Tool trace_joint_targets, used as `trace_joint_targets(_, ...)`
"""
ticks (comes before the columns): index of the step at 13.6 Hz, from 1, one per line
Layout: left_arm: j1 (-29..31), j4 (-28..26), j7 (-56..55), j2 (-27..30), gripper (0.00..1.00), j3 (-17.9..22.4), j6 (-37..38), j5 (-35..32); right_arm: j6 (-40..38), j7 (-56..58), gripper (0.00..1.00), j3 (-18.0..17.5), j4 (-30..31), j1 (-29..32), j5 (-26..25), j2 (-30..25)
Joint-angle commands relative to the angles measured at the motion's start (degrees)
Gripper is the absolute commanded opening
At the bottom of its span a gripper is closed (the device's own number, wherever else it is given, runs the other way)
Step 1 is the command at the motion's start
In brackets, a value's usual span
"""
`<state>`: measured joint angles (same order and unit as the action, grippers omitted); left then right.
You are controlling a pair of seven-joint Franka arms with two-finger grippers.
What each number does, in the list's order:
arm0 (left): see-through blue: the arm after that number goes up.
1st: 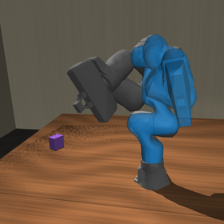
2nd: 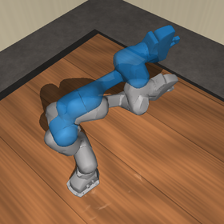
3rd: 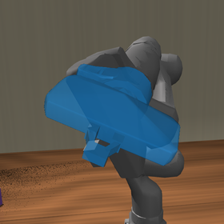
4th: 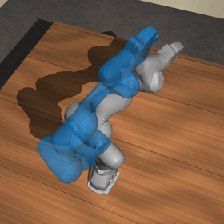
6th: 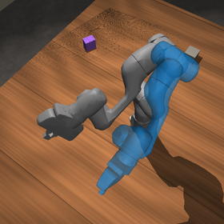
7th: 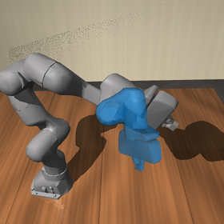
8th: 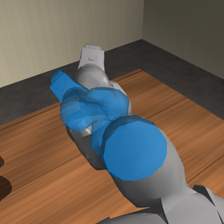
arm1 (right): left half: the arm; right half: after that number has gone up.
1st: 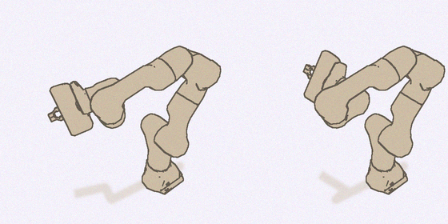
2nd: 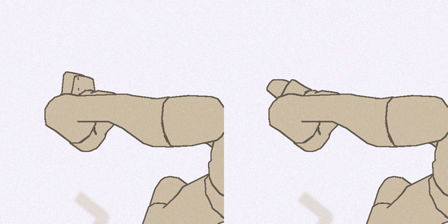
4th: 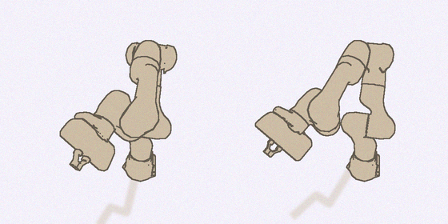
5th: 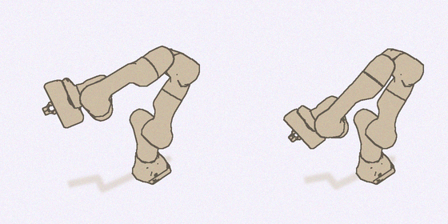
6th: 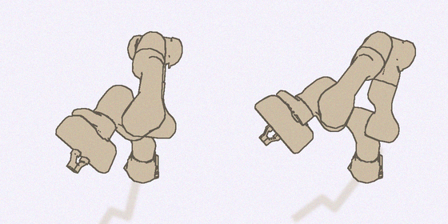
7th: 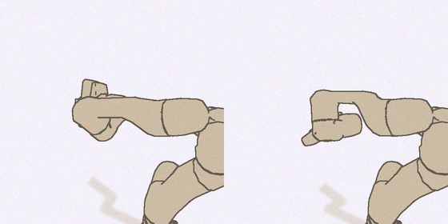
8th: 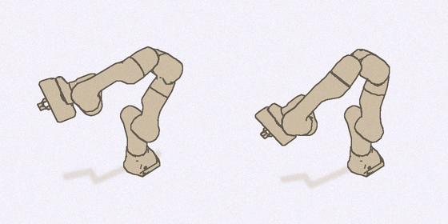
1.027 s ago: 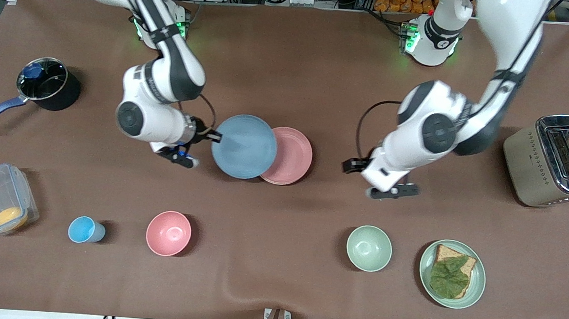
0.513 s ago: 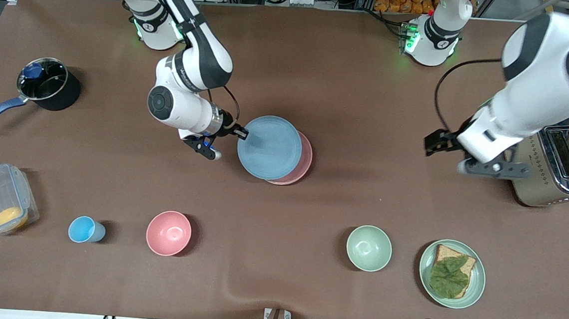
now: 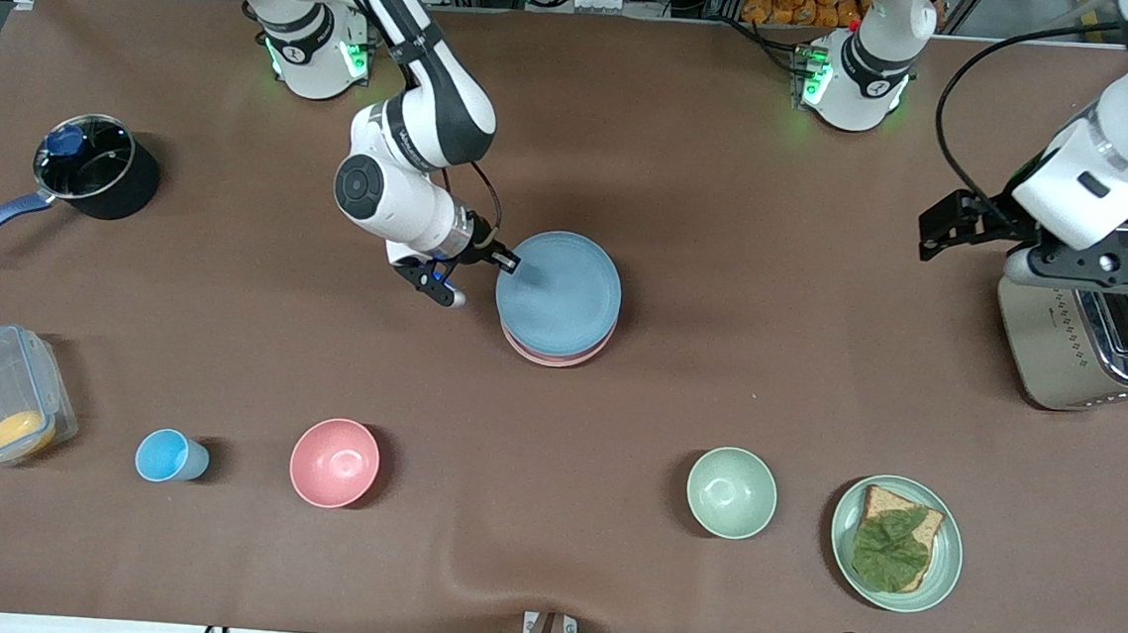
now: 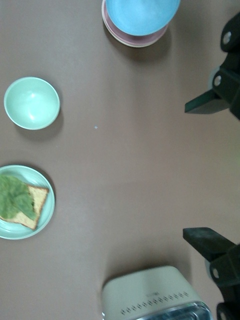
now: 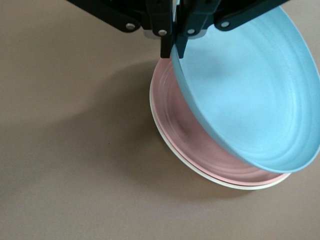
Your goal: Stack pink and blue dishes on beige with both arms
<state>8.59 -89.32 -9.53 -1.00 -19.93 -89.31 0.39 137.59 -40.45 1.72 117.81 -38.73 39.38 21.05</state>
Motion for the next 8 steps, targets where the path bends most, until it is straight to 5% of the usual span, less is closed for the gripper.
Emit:
trace_joint_targets(1,-6.9,3.4,2.1,0.3,1.00,9.2,4.9,-0.1,3.1,-1.0,0.00,0.6,0.2,-1.5,2.0,1.1)
trace_joint_targets(6,-7.6,3.3,2.3,0.6,1.00,11.7,5.5,0.1,4.4,-2.0,0.00,0.7,-1.2,-2.1,2.0,2.9)
trace_joint_targets(7,-7.5,3.3,2.3,0.9,1.00,11.7,5.6,0.2,3.7,-1.7,0.10,0.7,-1.6,-1.4,2.0,3.0)
trace_joint_targets(8,-7.5,3.3,2.3,1.0,1.00,11.7,5.6,0.4,3.3,-1.9,0.83,0.7,-2.0,-0.3,2.0,2.9)
